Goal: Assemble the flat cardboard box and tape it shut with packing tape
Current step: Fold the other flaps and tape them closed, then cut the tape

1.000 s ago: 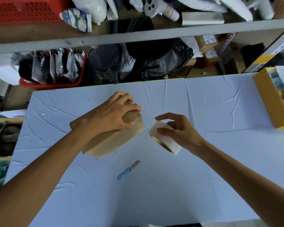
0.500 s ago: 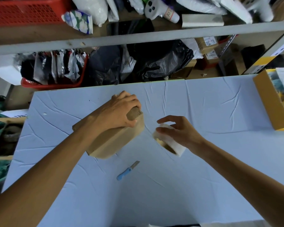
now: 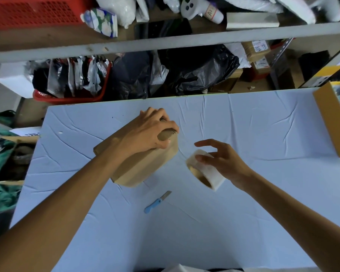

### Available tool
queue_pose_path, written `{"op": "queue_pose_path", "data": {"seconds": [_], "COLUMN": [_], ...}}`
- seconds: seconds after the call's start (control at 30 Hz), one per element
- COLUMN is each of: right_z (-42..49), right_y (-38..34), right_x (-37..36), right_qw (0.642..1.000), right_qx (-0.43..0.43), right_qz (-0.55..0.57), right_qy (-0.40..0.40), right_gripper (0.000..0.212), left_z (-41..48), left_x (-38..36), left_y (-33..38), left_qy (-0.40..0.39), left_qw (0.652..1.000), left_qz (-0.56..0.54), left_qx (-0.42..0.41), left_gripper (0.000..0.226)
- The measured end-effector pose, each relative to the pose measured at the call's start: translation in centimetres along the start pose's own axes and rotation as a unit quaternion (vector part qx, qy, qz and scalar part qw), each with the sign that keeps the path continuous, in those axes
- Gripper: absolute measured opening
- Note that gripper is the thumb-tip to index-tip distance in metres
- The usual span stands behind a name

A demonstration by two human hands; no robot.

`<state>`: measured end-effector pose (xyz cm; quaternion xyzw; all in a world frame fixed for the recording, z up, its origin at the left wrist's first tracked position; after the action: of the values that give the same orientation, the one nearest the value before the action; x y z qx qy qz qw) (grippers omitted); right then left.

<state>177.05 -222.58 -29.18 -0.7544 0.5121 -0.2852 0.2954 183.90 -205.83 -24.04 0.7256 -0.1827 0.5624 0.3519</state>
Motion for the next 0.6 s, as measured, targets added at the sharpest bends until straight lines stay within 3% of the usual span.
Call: {"op": "queue_pose_path", "data": {"seconds": [0.2,0.4,0.6], "right_z": [0.5,-0.7,-1.5], "right_y": [2.1,0.8,1.1], "right_x": [0.3,0.1,-0.2], "right_qw": [0.991,0.995,0.999], "right_qx": [-0.105,-0.048,-0.049], "right_qz": [-0.059,-0.046,-0.002], "right_qy": [0.051,0.076,-0.017], "right_gripper": [0.041,0.008,0.027], "left_z": [-0.2,-0.1,-0.2], "left_x": [0.1,0.3,0.5], "left_y": [0.4,0.5,0.5], "left_qy": [-0.005,0.005,0.011], "left_qw": [1.000,1.000,0.999], "left_qz": [-0.019,-0.022,-0.046], "left_qx": [-0.002,0.009,0.016], "left_gripper": [0.037,0.038,0.039]}}
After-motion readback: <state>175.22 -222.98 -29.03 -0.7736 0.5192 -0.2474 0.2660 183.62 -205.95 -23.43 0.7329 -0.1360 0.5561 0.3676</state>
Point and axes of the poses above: each hand's wrist, its own z-axis towards the middle knuckle, its own x-axis out of the back of the hand, y = z × x, the point moved 9 cm from there along z, towards the middle knuckle, and after that the axes turned 12 degrees about -x, right-handed, at the moved point
